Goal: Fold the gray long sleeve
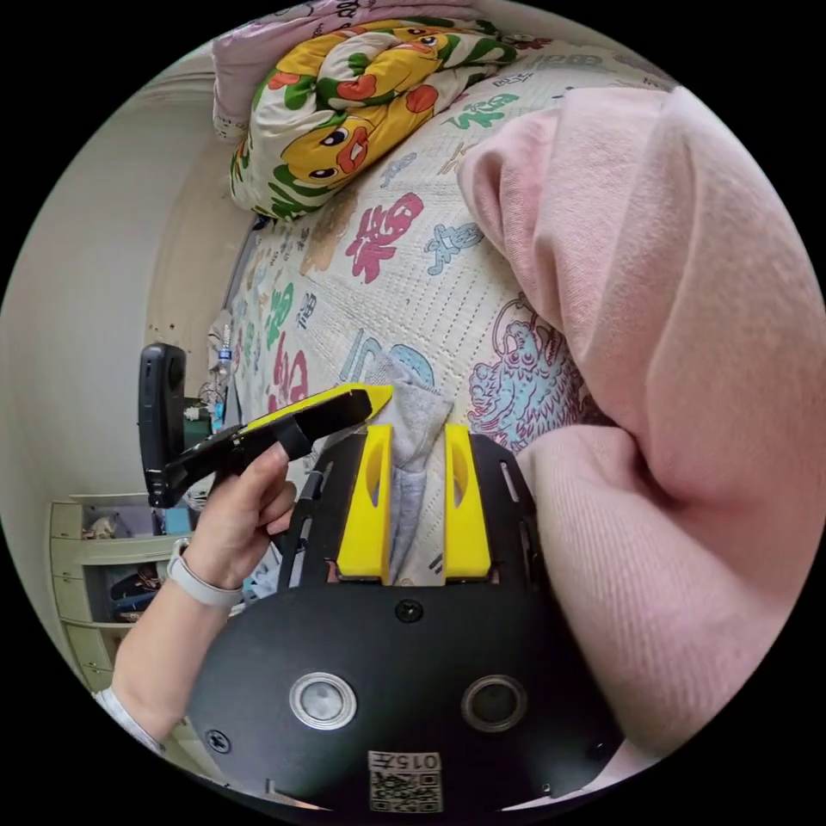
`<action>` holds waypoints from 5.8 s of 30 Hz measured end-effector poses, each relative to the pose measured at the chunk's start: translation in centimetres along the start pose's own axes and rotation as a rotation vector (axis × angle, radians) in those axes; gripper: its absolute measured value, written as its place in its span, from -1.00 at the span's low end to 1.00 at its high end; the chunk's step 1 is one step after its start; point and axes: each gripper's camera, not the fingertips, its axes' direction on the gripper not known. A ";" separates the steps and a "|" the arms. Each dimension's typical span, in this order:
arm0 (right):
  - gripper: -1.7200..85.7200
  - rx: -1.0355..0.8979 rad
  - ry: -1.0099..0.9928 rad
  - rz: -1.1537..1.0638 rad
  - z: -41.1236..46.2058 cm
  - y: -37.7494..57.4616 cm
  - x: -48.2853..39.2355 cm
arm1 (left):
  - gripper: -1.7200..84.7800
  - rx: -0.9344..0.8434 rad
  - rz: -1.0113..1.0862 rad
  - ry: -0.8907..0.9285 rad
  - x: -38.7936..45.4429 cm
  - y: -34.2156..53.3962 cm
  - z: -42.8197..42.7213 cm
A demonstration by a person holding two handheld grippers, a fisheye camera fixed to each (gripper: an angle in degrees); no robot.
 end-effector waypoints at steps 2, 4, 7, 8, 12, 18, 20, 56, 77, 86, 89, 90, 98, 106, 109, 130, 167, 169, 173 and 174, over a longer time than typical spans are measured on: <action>-0.80 -0.022 0.017 0.033 -0.4 0.1 0.3 | -0.83 0.015 -0.024 -0.001 0.6 0.7 1.0; -0.86 0.012 0.055 0.031 -1.2 1.1 0.2 | -0.88 0.018 -0.040 -0.041 1.2 1.6 2.2; -0.87 0.190 0.110 0.058 -3.6 4.3 -0.2 | -0.90 0.066 -0.137 -0.059 0.6 3.5 1.9; -0.87 0.236 0.128 0.060 -4.3 5.1 -0.4 | -0.91 0.077 -0.173 -0.066 0.2 4.1 1.7; -0.87 0.505 0.281 0.028 -8.9 13.2 -2.6 | -0.92 0.134 -0.471 -0.151 -4.0 10.5 -0.2; -0.87 0.669 0.262 0.024 -12.8 28.4 -4.0 | -0.92 0.074 -0.855 -0.230 -9.1 25.4 1.8; -0.87 0.672 0.243 -0.012 -12.9 33.3 -4.4 | -0.92 0.027 -0.916 -0.254 -9.6 30.4 3.6; -0.94 0.161 0.087 -0.348 17.7 80.7 -18.5 | -0.92 -0.800 -1.287 0.125 21.7 86.4 54.4; -0.96 0.253 0.430 -0.935 23.5 82.9 -25.4 | -0.92 -0.811 -1.386 0.127 31.8 83.4 56.8; -0.92 0.045 0.124 -0.817 21.7 78.3 -24.7 | -0.91 -0.862 -1.428 0.222 31.7 80.2 56.4; -0.88 0.025 0.097 -0.829 20.5 77.4 -24.5 | -0.88 -0.885 -1.375 0.182 31.4 77.6 54.8; -0.87 0.026 0.095 -0.833 20.0 77.1 -24.4 | -0.87 -0.891 -1.353 0.172 31.2 76.3 54.0; -0.83 -0.098 0.127 -0.852 15.5 74.8 -24.3 | -0.80 -0.816 -1.239 0.089 30.7 62.9 45.0; -0.78 0.233 0.069 -0.775 4.1 65.6 -27.4 | -0.78 -0.499 -0.710 -0.031 32.9 38.5 34.6; -0.73 0.339 0.174 -0.701 2.2 59.6 -29.9 | -0.76 -0.388 -0.517 -0.148 33.6 31.7 32.4; -0.76 0.156 0.276 -0.593 -4.0 41.1 -36.1 | -0.86 -0.450 0.006 -0.251 31.0 14.3 29.8; -0.76 -0.063 0.230 -0.841 -0.1 57.3 -33.5 | -0.77 -0.794 -0.499 -0.083 25.5 40.1 27.3; -0.75 -0.066 0.244 -0.847 1.5 58.7 -34.0 | -0.77 -0.802 -0.529 -0.075 25.2 42.4 28.3; -0.76 -0.096 0.260 -0.795 4.3 59.6 -35.2 | -0.76 -0.797 -0.565 -0.038 24.8 45.5 30.3; -0.77 -0.081 0.250 -0.771 5.1 59.8 -35.5 | -0.76 -0.791 -0.578 -0.018 24.8 46.5 31.0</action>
